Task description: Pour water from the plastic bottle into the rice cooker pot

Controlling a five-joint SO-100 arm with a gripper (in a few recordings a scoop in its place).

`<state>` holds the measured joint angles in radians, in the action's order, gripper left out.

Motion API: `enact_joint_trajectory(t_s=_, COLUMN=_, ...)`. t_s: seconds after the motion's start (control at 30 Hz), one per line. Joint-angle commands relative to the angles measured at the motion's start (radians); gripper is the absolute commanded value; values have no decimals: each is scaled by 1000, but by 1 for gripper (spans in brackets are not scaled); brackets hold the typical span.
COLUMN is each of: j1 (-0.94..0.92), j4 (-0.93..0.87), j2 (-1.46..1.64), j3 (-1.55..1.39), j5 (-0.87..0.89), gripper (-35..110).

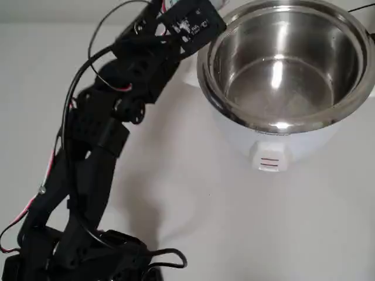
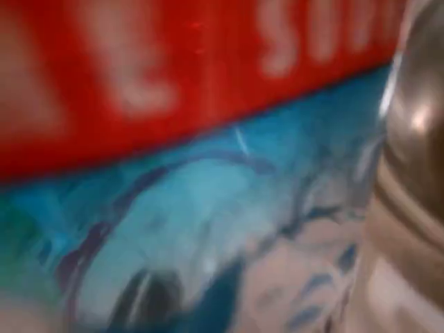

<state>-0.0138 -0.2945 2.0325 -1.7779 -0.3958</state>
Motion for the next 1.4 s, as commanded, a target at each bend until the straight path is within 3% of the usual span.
enact_joint_trajectory(t_s=0.0, j1=-15, j4=-71, j2=-5, j3=247, j5=147, gripper=11)
enact_joint_trajectory(t_s=0.57, j1=-43, j4=-230, j2=-239, j3=607, j5=591, gripper=11)
enact_joint_trajectory(t_s=1.37, j1=-123, j4=-239, j2=-402, j3=753, j5=985, gripper=10)
